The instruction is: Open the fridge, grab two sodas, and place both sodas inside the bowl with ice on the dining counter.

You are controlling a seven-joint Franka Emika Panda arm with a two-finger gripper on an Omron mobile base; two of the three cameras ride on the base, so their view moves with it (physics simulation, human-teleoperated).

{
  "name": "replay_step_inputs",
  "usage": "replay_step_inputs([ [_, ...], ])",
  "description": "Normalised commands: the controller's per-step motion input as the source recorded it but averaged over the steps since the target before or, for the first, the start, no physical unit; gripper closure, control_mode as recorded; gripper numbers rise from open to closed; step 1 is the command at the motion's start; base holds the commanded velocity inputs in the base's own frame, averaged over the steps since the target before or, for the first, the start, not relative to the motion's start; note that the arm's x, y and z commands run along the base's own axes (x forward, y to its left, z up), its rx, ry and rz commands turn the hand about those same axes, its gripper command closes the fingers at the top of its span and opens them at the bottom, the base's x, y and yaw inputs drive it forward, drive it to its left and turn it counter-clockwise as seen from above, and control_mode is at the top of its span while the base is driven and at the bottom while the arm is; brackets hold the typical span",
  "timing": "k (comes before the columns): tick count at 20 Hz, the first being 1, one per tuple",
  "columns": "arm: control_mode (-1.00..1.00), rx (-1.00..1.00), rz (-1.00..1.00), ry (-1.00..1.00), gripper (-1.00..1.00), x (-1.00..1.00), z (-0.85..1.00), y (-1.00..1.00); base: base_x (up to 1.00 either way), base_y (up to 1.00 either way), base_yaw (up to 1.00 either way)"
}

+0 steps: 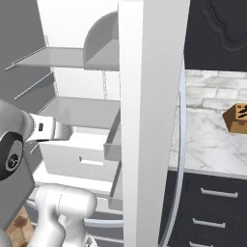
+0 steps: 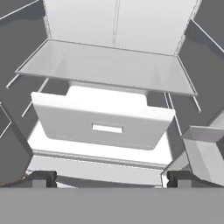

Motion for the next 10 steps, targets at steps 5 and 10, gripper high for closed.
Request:
replay_step_inputs([
  [5, -1.00, 0.03, -0.03, -0.39, -1.00, 0.07, 0.78, -0.01, 0.00, 0.00, 0.00],
  [10, -1.00, 0.02, -0.05, -0.34, -1.00, 0.22, 0.85, -0.03, 0.00, 0.00, 0.00],
])
